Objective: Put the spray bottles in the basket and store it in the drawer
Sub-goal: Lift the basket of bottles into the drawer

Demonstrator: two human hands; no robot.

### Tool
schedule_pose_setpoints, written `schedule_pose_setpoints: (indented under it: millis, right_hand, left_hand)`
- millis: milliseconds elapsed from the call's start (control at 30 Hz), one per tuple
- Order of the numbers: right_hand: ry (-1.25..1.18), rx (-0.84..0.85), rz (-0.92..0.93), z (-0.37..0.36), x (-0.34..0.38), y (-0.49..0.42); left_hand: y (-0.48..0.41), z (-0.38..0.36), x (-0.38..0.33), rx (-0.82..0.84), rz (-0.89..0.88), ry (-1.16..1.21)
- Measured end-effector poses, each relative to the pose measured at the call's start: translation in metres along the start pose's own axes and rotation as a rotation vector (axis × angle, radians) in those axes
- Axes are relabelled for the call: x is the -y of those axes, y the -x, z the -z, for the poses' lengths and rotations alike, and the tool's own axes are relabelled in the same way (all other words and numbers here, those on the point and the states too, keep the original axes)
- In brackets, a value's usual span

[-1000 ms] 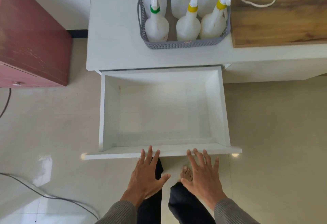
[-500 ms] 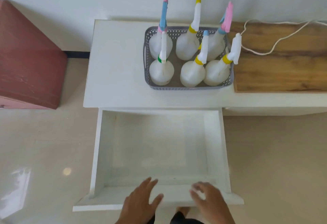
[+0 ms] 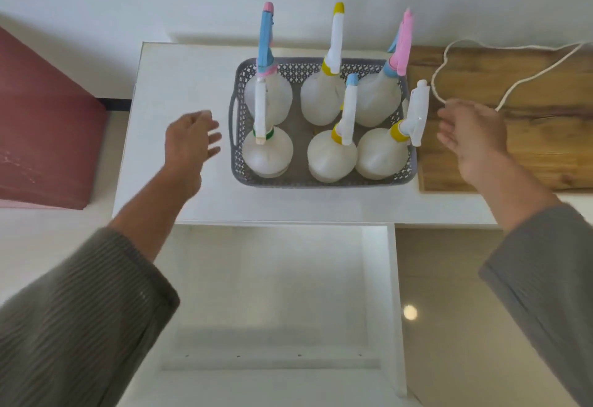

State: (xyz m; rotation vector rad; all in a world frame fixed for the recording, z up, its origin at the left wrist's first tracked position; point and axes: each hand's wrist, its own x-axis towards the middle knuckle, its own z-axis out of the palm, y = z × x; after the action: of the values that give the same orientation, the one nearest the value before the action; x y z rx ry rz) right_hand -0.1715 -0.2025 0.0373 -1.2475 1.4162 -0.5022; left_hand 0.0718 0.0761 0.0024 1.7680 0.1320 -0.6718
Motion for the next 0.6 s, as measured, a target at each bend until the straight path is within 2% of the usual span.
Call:
schedule_pose_setpoints:
  millis: [200,333,600]
  right_hand:
    - [0.112,0.186,-0.14,-0.017,0.001,-0.042]
    - [0.09,0.206,-0.152,-0.023,0.002,-0.052]
    - [0.1,0.296,-0.211,-0.028,0.001,-0.052]
  left_hand:
    - [-0.029,-0.027,-0.004,0.002,0.077,-0.061]
    - [-0.036,-0.036,-0.006,-0.019,0.125,-0.021]
    - [-0.042,-0.043,-0.013,0.039,0.137,-0.049]
